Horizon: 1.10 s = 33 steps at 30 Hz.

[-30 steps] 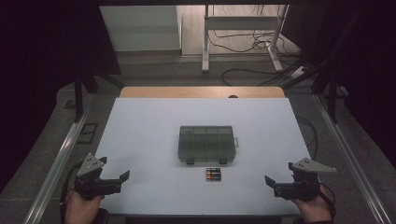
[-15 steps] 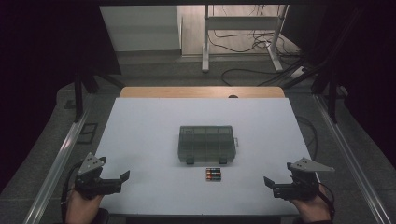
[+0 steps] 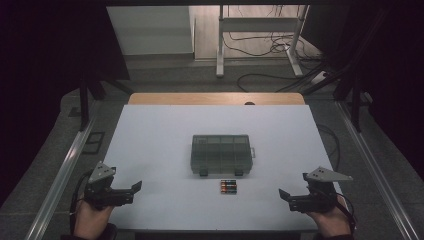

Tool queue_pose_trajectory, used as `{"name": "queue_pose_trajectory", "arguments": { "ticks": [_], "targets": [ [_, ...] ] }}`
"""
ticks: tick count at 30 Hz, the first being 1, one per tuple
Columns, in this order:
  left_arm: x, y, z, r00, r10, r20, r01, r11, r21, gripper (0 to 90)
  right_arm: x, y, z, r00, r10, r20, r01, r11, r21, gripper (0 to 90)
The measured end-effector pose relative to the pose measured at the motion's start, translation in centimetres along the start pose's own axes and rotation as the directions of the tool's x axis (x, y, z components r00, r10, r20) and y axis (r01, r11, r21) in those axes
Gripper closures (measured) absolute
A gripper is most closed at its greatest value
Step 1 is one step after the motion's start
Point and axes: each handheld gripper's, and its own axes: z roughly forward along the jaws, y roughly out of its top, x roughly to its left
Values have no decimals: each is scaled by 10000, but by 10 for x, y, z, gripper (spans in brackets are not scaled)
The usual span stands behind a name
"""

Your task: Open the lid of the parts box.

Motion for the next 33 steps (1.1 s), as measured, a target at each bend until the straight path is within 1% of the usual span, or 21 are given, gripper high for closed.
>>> {"name": "queue_pose_trajectory", "arguments": {
  "ticks": [2,4,6,10,15,21,28,30,33],
  "targets": [
    [-1,2,1,9999,66,95,-66,10000,-26,0,1,2,2,9999,-80,-68,80,10000,-9,0],
    [-3,4,3,9997,52,235,-51,10000,-17,0,3,4,4,9999,-102,-97,102,9999,21,0],
    [-4,6,6,9990,55,440,-56,10000,1,0,3,5,6,9997,-165,-162,166,9999,48,0],
    [-6,9,9,9978,110,655,-111,9999,18,0,6,9,8,9995,-171,-261,172,9999,14,0],
    [-8,13,12,9967,165,797,-163,9999,-22,0,7,11,13,9990,-191,-409,189,9998,-50,0],
    [-10,17,17,9955,290,902,-293,9996,18,0,7,15,18,9984,-317,-471,315,9995,-47,0],
    [-9,21,22,9923,225,1214,-223,9997,-30,0,9,20,24,9976,-473,-505,473,9989,-29,0],
    [-9,22,23,9918,191,1260,-188,9998,-40,0,9,21,26,9976,-449,-524,449,9990,-9,0],
    [-8,24,25,9912,239,1300,-236,9997,-40,0,8,22,28,9976,-399,-561,399,9992,-16,0]
  ]
}}
